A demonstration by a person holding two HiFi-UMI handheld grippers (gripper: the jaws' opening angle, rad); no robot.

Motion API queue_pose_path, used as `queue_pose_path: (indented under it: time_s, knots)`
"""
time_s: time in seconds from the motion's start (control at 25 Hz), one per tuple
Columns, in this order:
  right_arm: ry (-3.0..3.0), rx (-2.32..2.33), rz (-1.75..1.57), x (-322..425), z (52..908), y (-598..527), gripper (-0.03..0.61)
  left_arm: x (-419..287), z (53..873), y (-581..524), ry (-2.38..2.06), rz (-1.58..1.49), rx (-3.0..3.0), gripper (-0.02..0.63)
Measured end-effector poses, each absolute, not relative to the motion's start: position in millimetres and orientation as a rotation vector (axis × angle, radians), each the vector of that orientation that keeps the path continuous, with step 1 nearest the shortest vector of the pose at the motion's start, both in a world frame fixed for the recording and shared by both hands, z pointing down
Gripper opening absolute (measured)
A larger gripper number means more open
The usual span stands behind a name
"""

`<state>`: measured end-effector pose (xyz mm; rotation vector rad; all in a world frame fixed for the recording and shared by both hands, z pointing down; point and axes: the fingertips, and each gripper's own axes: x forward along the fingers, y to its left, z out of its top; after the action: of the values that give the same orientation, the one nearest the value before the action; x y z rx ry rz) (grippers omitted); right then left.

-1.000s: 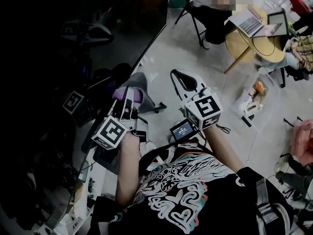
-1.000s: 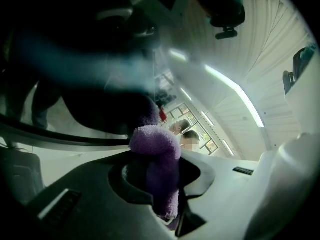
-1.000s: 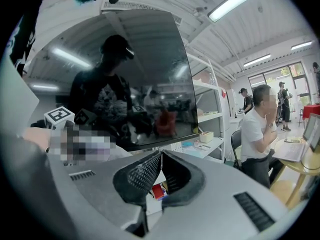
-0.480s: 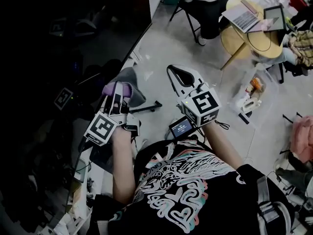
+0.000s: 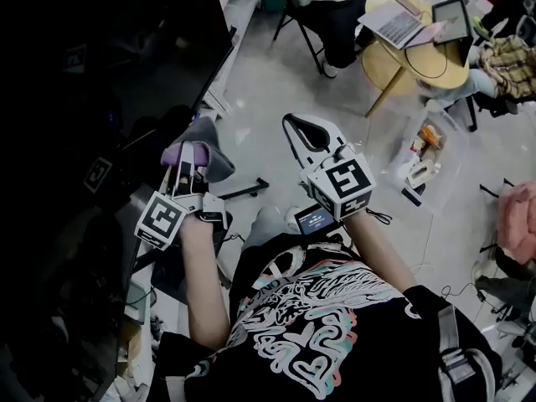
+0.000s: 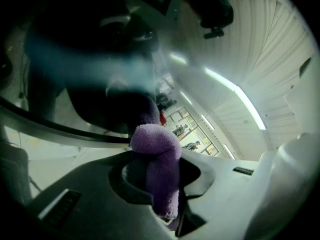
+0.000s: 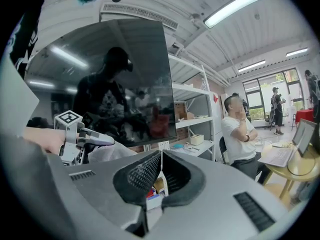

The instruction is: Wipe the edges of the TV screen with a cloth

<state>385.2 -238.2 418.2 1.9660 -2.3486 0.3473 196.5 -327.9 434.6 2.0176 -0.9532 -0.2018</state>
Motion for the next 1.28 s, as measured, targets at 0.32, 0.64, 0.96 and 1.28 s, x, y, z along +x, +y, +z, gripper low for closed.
queue_pose_path:
  time_s: [0.32, 0.64, 0.96, 1.28]
  knots:
    - [-2.289, 2.046, 0.345, 398, 416, -222, 0.031, 202, 436, -333, -0.945, -0.193, 2.027, 0.104]
    - [-2.257, 2.082, 0.334, 408, 421, -224, 0.031, 216, 441, -336, -0.904, -0.191, 2.044, 0.104]
    - [-2.261, 2.07, 0.352, 418, 419, -242, 0.031, 241, 433, -346, -0.869, -0.222, 2.021, 0.104]
    - [-2.236, 2.097, 0.362, 431, 421, -249, 0.031, 260, 432, -362, -0.853, -0.227, 2.019, 0.104]
